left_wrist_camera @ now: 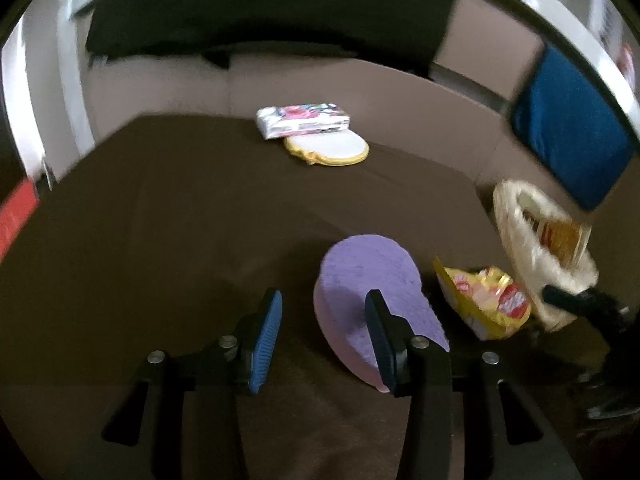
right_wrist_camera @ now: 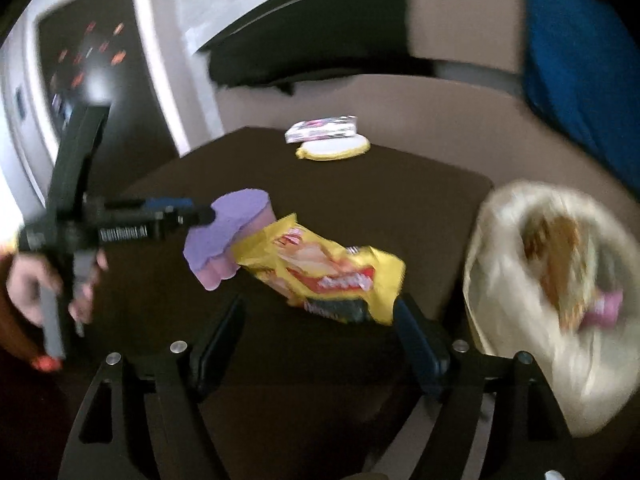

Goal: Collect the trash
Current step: 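Grasp the purple sponge with the left tool while right grasps the yellow wafer bag, then carry the purple sponge with the left tool over the bin while right carries the wafer bag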

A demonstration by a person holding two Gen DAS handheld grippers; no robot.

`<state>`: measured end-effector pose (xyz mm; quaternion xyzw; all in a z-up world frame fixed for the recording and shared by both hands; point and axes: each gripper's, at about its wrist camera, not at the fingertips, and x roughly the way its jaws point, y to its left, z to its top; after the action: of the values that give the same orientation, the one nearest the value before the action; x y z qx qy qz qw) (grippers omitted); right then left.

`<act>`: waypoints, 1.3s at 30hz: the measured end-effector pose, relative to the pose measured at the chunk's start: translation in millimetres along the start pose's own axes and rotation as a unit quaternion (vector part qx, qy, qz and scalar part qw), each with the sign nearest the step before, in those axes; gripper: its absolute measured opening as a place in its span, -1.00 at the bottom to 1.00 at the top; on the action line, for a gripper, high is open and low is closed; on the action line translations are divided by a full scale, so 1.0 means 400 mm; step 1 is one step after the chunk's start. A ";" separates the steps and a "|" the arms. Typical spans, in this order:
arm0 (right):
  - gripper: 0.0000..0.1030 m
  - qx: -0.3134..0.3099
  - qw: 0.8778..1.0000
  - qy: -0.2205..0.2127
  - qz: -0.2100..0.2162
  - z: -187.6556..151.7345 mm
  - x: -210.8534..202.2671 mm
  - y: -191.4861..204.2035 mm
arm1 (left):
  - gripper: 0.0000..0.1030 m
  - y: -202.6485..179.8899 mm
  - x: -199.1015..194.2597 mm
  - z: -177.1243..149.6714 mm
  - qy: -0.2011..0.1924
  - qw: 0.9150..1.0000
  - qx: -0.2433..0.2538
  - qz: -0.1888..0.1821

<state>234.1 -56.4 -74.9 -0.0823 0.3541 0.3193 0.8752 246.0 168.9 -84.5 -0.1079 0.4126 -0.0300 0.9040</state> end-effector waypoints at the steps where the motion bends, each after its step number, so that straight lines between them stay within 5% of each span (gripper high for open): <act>1: 0.43 -0.012 1.000 0.004 0.000 0.008 0.015 0.004 | -0.12 0.017 -0.001 0.002 0.003 1.000 -0.019 -0.011; 9: 0.42 -0.017 0.998 0.062 0.000 0.051 0.166 -0.014 | -0.12 0.085 -0.017 -0.002 0.015 0.991 -0.104 -0.077; 13: -0.03 0.059 0.997 0.048 0.024 0.064 0.163 -0.066 | -0.11 0.098 0.011 0.001 0.031 0.986 -0.130 -0.098; 21: -0.18 0.101 0.989 0.049 0.097 0.006 0.103 -0.028 | -0.09 0.126 0.061 -0.001 0.055 0.971 -0.187 -0.137; 29: -0.18 0.102 0.994 0.030 0.031 -0.002 0.059 -0.021 | -0.06 0.082 0.063 0.012 0.067 0.974 -0.165 -0.142; 34: -0.18 0.139 0.990 -0.012 0.016 -0.008 -0.018 -0.081 | 0.09 -0.032 0.022 0.016 0.016 0.997 -0.054 -0.056; 39: -0.18 0.167 0.985 -0.045 0.001 -0.008 -0.071 -0.137 | 0.26 -0.126 0.060 0.007 0.024 0.999 0.018 0.012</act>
<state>250.7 -114.8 -62.5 0.0799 0.3627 0.2595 0.8915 265.6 117.0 -89.4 -0.0864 0.4345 -0.0293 0.8960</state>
